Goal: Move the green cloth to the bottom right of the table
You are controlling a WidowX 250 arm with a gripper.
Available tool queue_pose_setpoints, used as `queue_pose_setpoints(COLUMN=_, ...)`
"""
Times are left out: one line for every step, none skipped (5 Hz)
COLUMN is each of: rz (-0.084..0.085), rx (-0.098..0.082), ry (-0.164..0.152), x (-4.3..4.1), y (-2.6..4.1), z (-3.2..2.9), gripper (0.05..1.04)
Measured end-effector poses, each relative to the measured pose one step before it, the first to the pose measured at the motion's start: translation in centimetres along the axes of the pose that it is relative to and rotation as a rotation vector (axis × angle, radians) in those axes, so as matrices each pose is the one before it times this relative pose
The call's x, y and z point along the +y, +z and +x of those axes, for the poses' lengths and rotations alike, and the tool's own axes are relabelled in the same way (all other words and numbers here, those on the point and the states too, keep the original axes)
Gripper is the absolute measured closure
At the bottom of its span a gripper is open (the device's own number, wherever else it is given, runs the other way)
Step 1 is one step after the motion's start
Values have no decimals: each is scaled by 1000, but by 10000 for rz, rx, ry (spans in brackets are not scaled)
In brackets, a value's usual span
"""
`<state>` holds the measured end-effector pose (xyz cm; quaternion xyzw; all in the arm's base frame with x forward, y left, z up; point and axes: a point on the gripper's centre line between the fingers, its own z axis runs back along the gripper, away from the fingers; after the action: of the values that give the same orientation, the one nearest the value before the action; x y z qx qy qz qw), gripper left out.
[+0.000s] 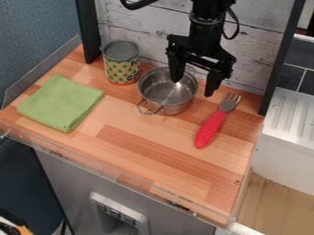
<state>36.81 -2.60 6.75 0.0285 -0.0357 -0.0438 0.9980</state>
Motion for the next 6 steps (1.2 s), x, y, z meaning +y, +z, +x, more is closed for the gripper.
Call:
queue_pose_setpoints(rz=-68, rx=323, ry=-62, x=-234, y=-1182, z=-478, gripper=84)
queue_pose_setpoints(rz=-511, rx=-16, ry=158, x=1566, y=148, z=-2562, gripper=84)
queue_pose_setpoints(rz=-140, rx=-653, ry=461, x=3824, y=1588, z=-2847, gripper=84)
queue_pose_setpoints(rz=315, rx=35, ry=-306, x=2987, y=-44, z=-2423, gripper=84)
queue_pose_setpoints(rz=434, rx=-79, ry=-47, x=5168, y=-383, z=-1971, gripper=84)
queue_pose_setpoints(rz=-99, rx=-155, ry=38, x=3516, y=-91, z=-349, gripper=84)
